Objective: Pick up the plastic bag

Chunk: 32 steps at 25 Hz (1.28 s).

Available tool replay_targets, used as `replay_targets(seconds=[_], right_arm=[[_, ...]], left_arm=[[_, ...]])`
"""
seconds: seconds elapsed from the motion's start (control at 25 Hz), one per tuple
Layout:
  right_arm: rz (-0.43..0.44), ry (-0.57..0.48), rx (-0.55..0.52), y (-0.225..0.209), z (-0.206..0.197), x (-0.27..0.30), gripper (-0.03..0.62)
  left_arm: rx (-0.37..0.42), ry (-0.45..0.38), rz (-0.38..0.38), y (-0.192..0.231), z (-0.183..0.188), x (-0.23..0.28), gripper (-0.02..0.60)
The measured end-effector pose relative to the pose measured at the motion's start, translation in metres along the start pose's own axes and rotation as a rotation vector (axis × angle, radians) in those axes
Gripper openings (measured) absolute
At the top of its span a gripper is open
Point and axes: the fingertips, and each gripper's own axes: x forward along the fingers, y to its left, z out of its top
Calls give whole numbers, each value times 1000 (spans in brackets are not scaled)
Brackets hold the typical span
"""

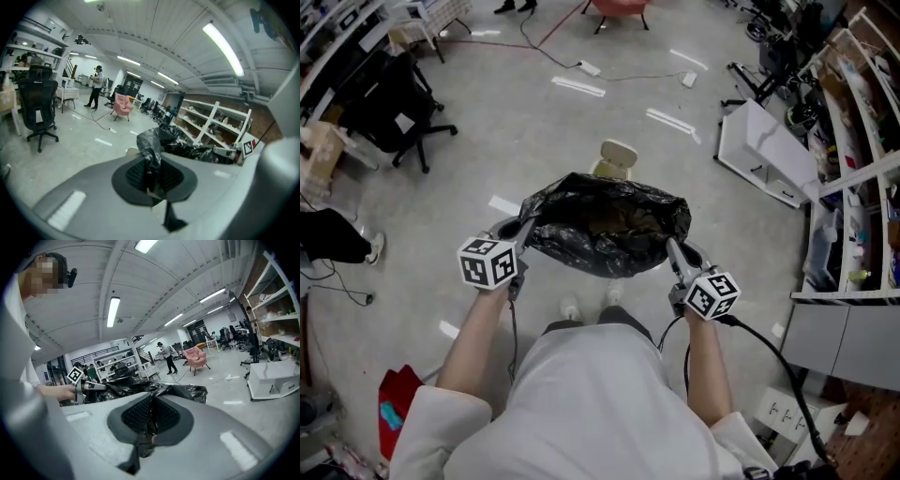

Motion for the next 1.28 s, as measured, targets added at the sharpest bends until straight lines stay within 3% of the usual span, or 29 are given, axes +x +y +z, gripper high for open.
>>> replay_targets(seconds=[0.56,1.28], right_arm=[[63,-13,23,3,11,-39,0],[76,-36,15,-21,26,-39,0]], left_arm=[[-33,-20,21,-39,-4,-7,6],[-47,-28,47,-49,1,4,6]])
